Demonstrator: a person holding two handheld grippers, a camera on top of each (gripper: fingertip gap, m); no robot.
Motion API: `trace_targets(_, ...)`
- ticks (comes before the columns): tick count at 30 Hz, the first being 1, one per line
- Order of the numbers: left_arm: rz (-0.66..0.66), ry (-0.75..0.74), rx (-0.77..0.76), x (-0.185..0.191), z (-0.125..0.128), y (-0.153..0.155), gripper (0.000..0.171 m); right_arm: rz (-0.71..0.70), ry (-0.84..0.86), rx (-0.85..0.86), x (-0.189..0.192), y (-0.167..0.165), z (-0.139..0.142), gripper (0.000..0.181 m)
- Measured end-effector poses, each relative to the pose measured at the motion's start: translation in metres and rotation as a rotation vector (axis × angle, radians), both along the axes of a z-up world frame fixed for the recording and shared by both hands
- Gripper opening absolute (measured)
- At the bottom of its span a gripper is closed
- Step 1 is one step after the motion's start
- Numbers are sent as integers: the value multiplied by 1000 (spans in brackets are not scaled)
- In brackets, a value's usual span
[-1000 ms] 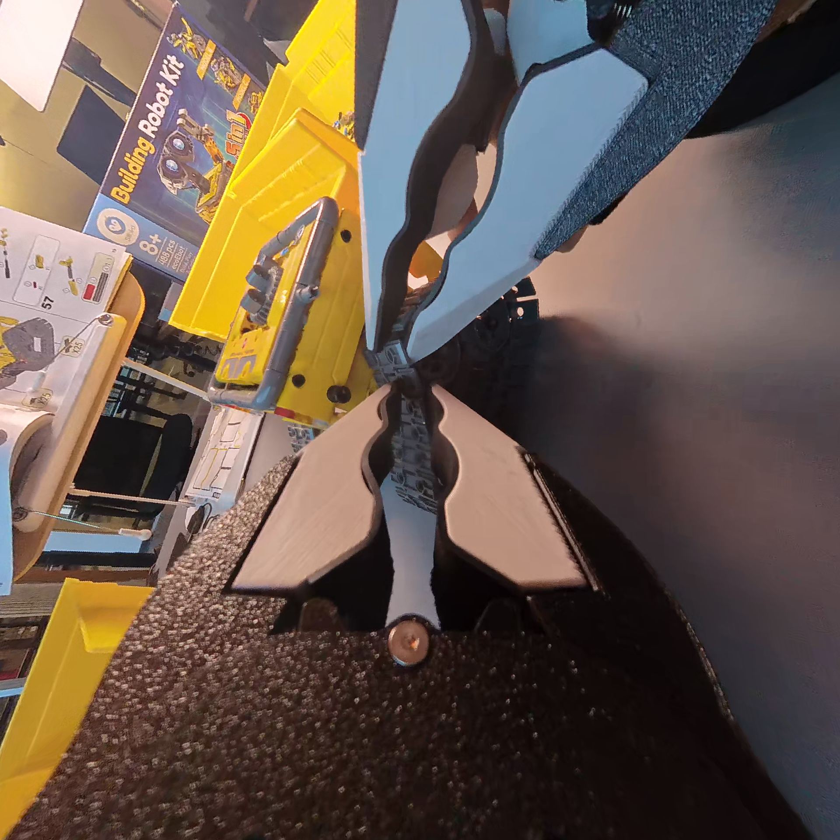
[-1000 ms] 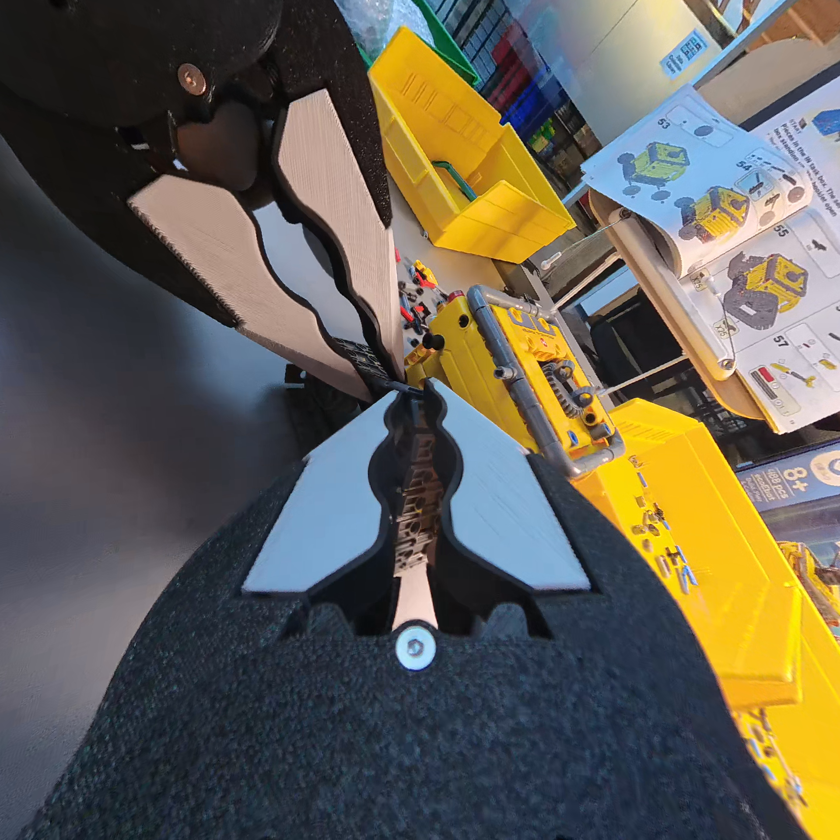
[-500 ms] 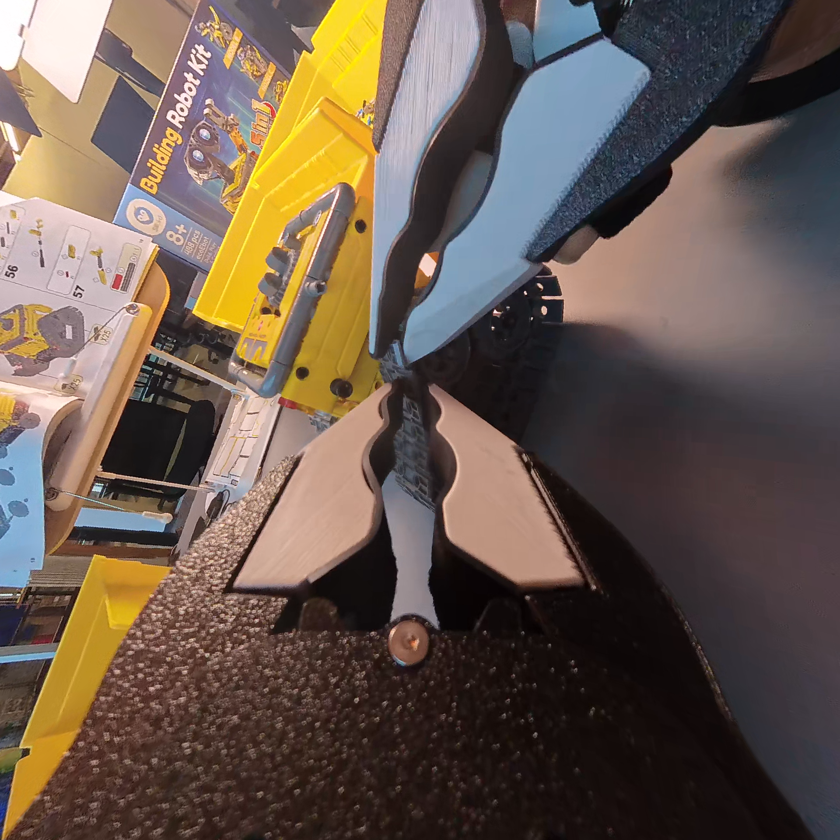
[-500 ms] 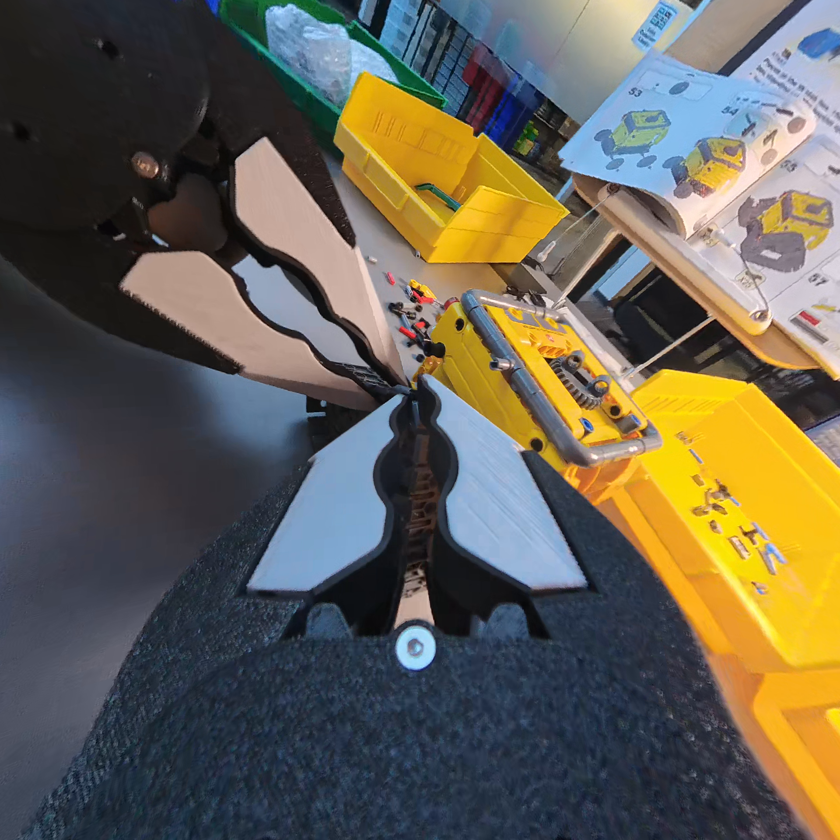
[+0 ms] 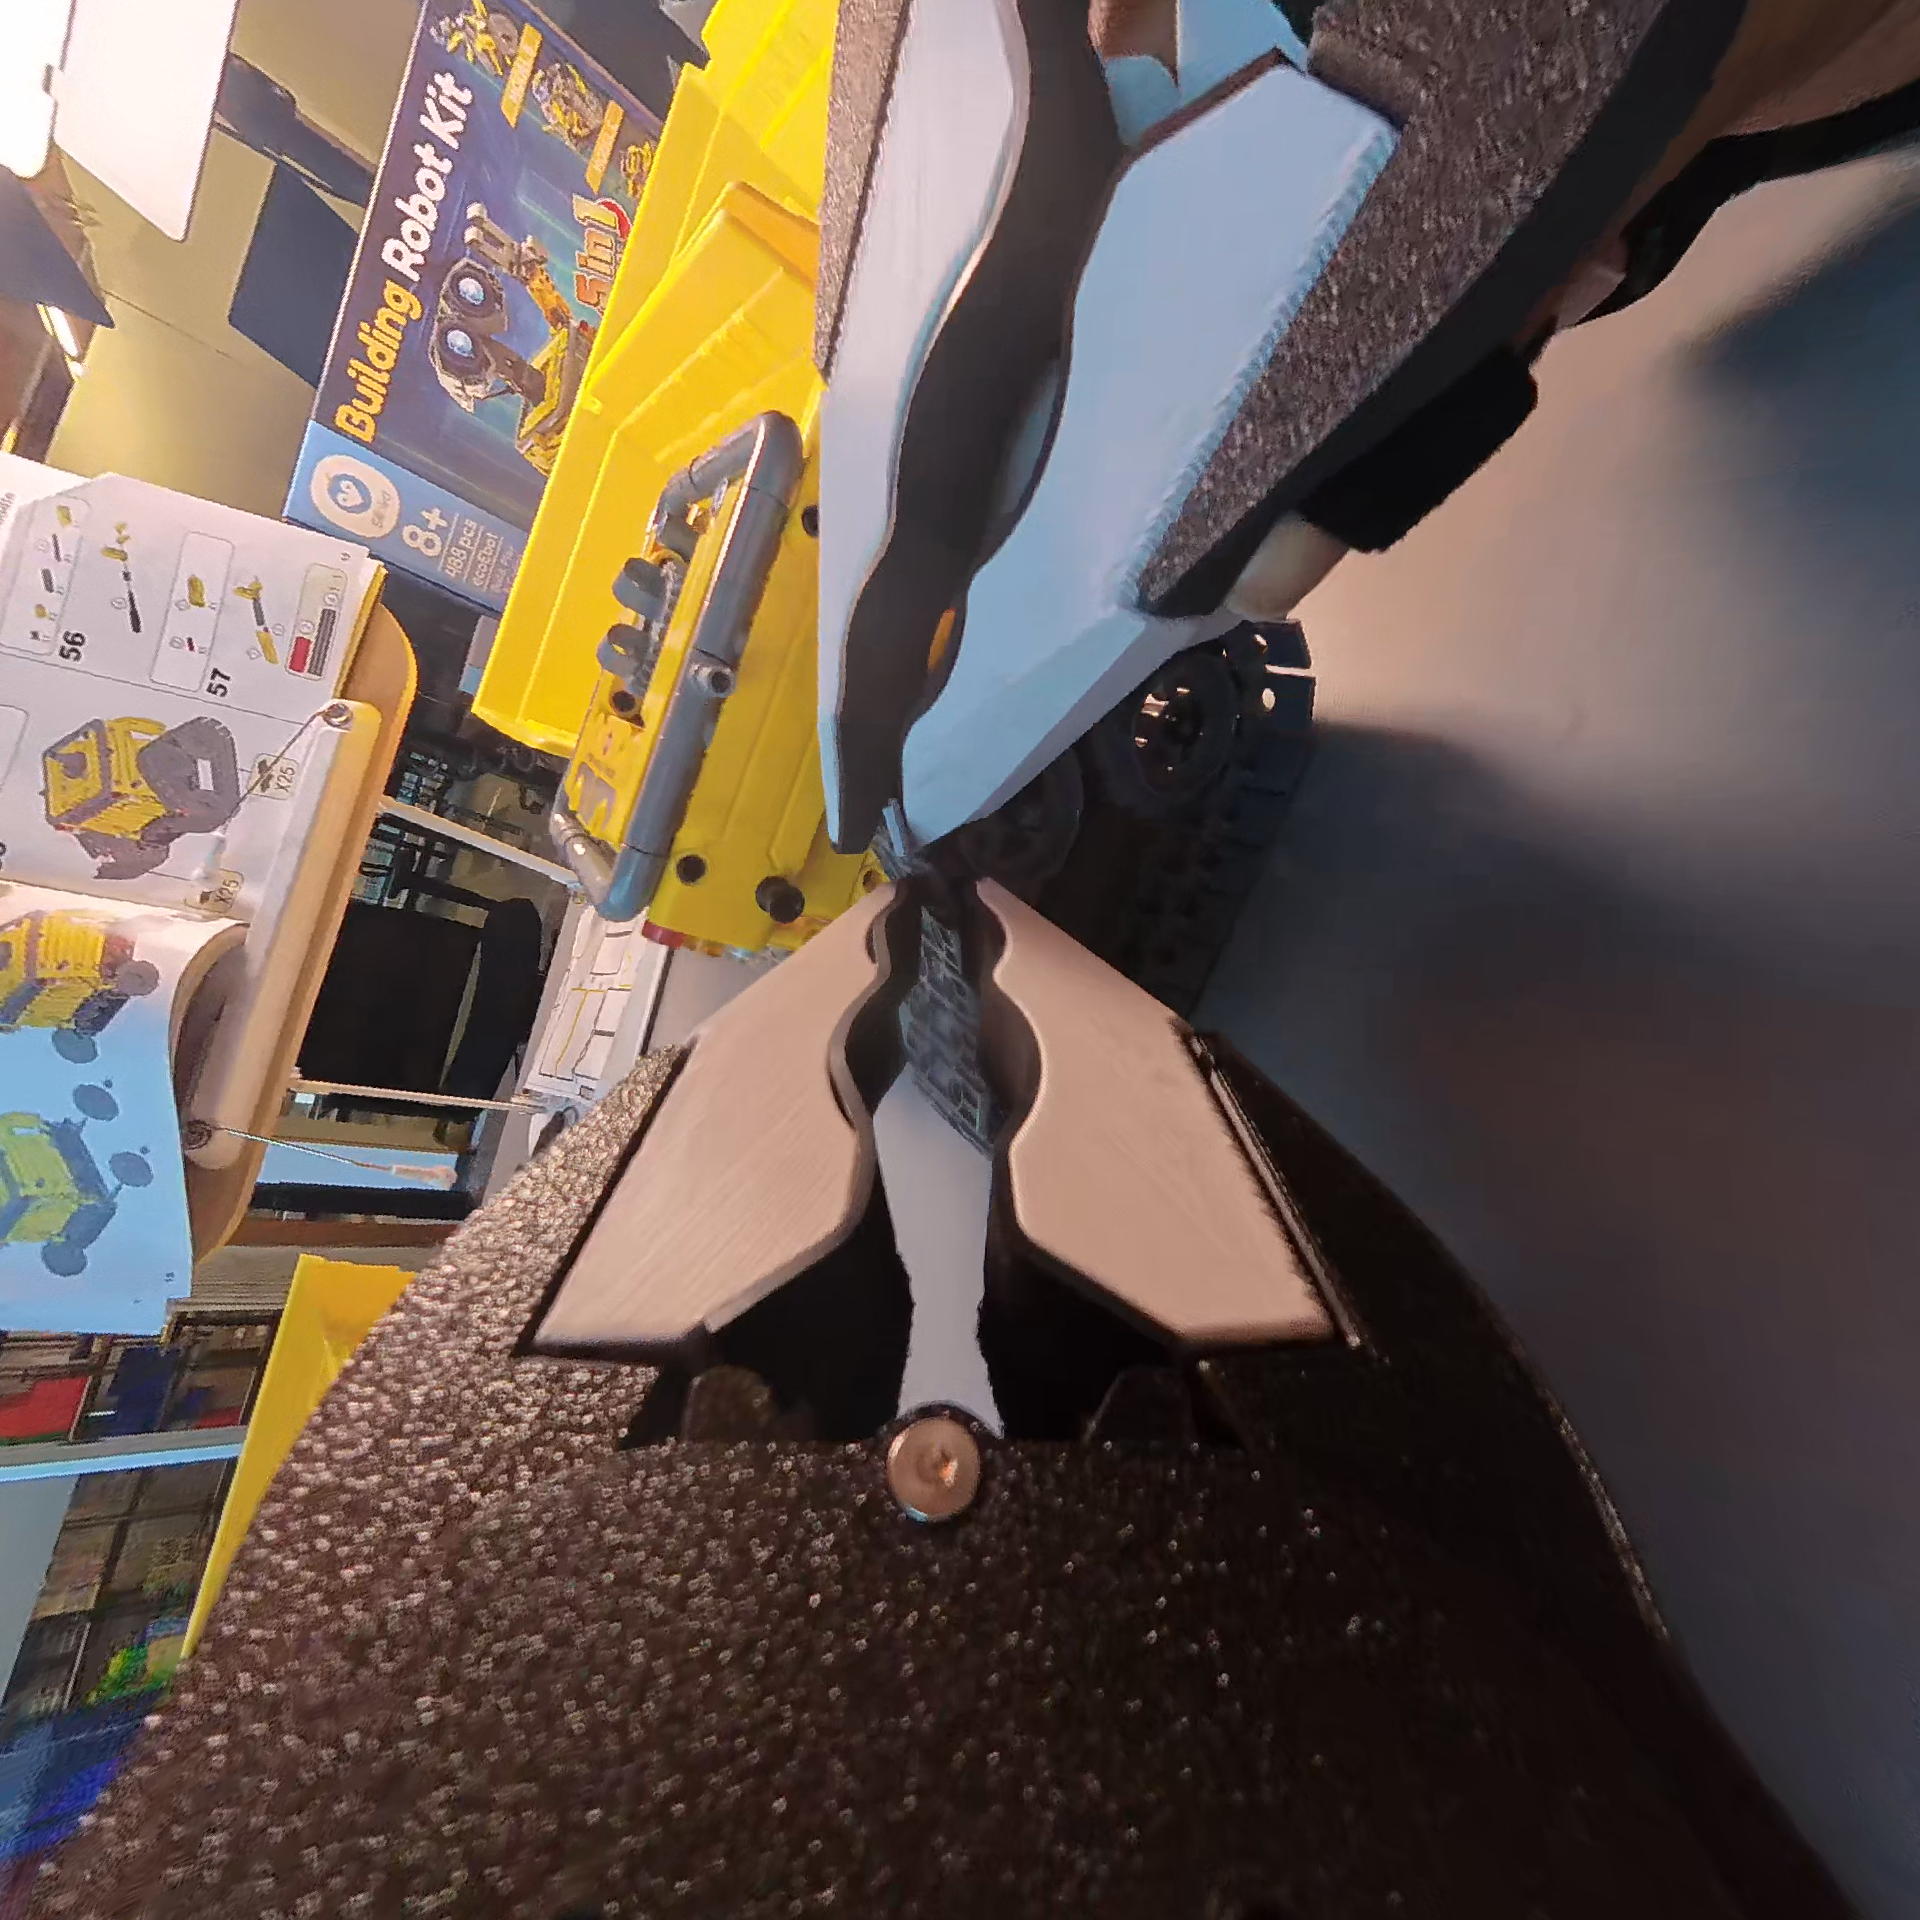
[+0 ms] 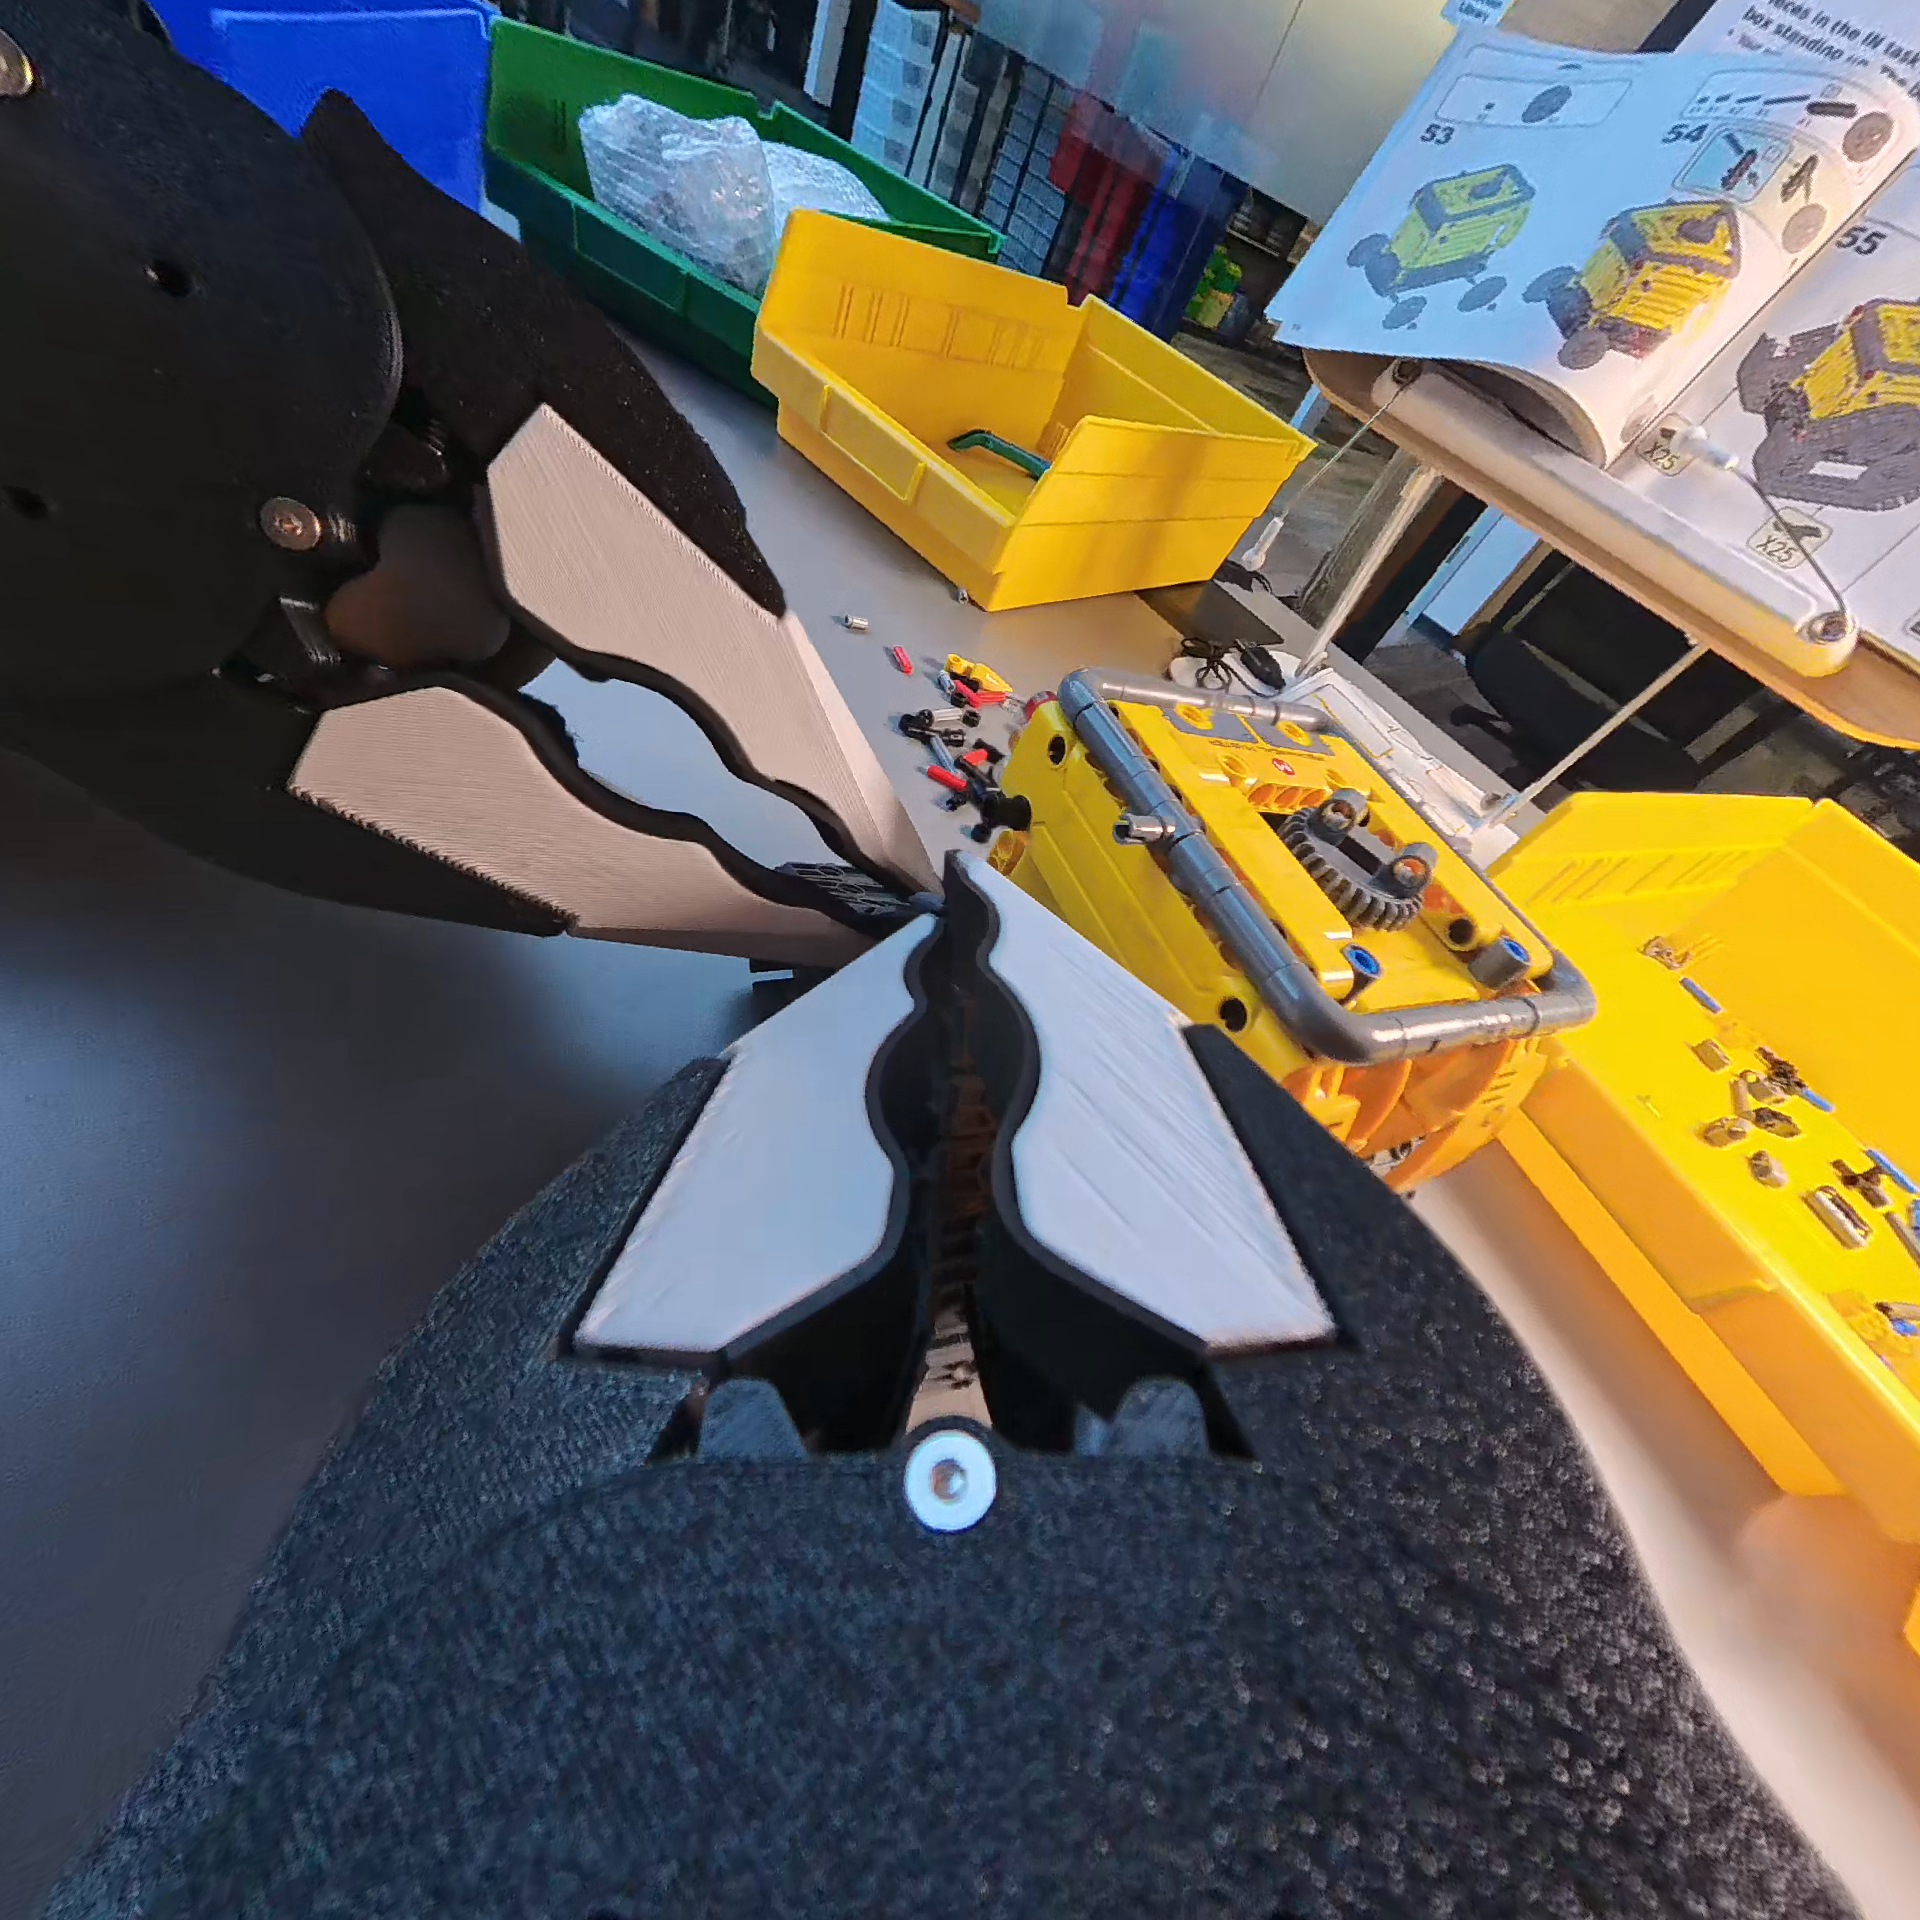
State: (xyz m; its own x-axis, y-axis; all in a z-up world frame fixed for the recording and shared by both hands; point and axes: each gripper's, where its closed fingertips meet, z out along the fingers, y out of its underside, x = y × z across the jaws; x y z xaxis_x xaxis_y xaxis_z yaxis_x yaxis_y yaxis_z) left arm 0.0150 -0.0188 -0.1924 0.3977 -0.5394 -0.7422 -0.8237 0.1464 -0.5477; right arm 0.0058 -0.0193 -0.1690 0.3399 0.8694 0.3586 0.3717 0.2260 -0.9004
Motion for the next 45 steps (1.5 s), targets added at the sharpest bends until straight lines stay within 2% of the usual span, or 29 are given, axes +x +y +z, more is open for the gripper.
trace_targets(7, -5, -34, -21, 1, 3, 2, 4, 11, 51, -50, 0, 2, 2, 0)
trace_targets(10, -47, -63, -24, 8, 7, -5, 6, 33, 166, -175, 3, 4, 12, 0)
trace_targets(11, -123, -41, -42, 21, -1, -19, 7, -2, 243, -207, 6, 10, 20, 0)
trace_targets(12, -139, 32, 7, 27, -4, -24, 9, -12, 292, -253, 13, 19, 28, 0)
trace_targets(13, -144, 14, 12, 29, 3, -25, 9, -8, 362, -298, 18, 23, 38, 0)
trace_targets(14, -179, -88, -37, 33, 15, -29, 5, -21, 309, -167, 20, 20, 42, 0)
trace_targets(15, -198, -111, -62, 35, 18, -32, 4, -3, 299, -119, 18, 12, 46, 0)
trace_targets(17, -203, -57, -8, 37, 14, -33, 5, 53, 311, -161, 20, 8, 45, 0)
trace_targets(21, -190, -147, -36, 25, 19, -31, 5, 104, 275, -159, 28, 2, 42, 2)
trace_targets(27, -138, -167, -75, 2, 12, -37, 6, 76, 160, -154, 43, -6, 25, 5)
trace_targets(30, -70, -184, -118, -16, 6, -42, 6, 0, 80, -114, 65, 1, 18, 4)
trace_targets(32, -15, -195, -157, -30, 1, -45, 6, -48, 50, -148, 79, 6, 13, 4)
trace_targets(36, 123, -242, -307, -58, -15, -49, 6, -147, -95, -175, 113, 16, -1, 5)
trace_targets(41, 229, -317, -393, -83, -24, -54, 2, -246, -163, -298, 158, 25, -17, 2)
trace_targets(43, 257, -325, -411, -90, -26, -55, 3, -257, -212, -334, 168, 23, -28, 3)
trace_targets(45, 283, -312, -404, -99, -26, -56, 3, -227, -225, -345, 169, 16, -31, 14)
